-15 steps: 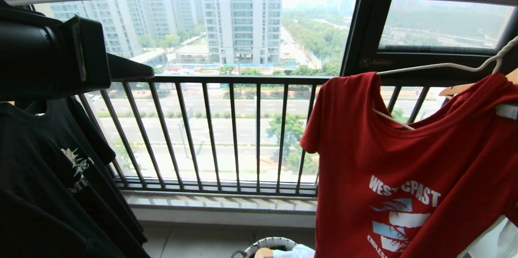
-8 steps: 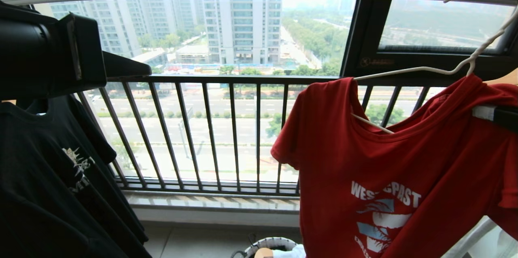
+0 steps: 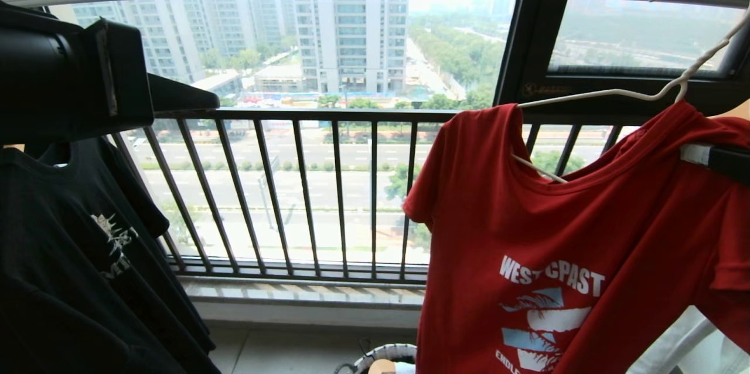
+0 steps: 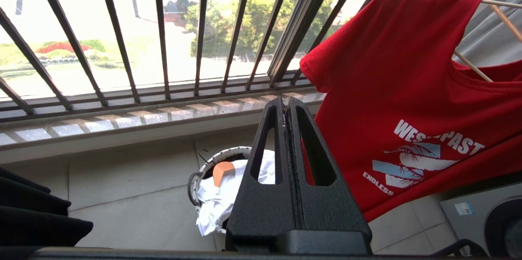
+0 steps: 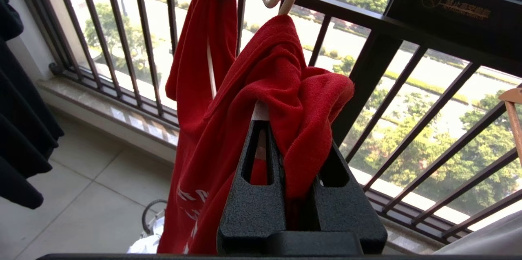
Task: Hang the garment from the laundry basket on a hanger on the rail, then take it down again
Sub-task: Hang the clothes rack on the clothesline
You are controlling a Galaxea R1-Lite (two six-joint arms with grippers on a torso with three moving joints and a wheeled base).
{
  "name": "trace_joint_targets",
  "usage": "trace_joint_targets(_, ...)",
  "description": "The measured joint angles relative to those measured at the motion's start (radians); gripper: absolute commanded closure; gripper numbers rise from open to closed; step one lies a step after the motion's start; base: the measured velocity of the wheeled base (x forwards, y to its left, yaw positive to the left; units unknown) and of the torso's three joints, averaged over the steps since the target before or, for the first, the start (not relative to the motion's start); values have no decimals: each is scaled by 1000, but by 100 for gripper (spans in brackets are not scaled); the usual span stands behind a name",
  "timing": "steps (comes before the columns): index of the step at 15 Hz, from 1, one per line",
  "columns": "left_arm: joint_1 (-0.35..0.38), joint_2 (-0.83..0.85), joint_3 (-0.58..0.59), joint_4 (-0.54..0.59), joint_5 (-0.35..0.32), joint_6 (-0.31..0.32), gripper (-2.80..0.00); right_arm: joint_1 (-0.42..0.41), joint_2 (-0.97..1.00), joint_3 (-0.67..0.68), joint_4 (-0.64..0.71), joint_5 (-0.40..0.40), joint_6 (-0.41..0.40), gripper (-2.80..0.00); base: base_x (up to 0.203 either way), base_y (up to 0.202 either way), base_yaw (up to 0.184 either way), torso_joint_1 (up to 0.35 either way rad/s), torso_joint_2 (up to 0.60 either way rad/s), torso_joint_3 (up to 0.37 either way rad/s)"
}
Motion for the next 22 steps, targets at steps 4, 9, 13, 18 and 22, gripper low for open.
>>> trace_joint_targets(4,0,-1,3,0,0,4,0,-3,-15,-1,1,-93,62,0,0,0,0,0,0,0)
trace_joint_targets(9,0,-8,8,-1,0,8,0,-63,29,-47,0,-104,67,0,0,0,0,0,0,0)
trace_joint_targets(13,0,-13,7,-1,0,8,0,-105,90,-86,-32,-102,69,0,0,0,0,0,0,0)
trace_joint_targets(18,0,-22,6,-1,0,8,0,-161,138,-75,-92,-99,66,0,0,0,0,0,0,0)
trace_joint_targets(22,1,-26,6,-1,0,7,0,-167,150,-55,-94,-99,66,0,0,0,0,0,0,0)
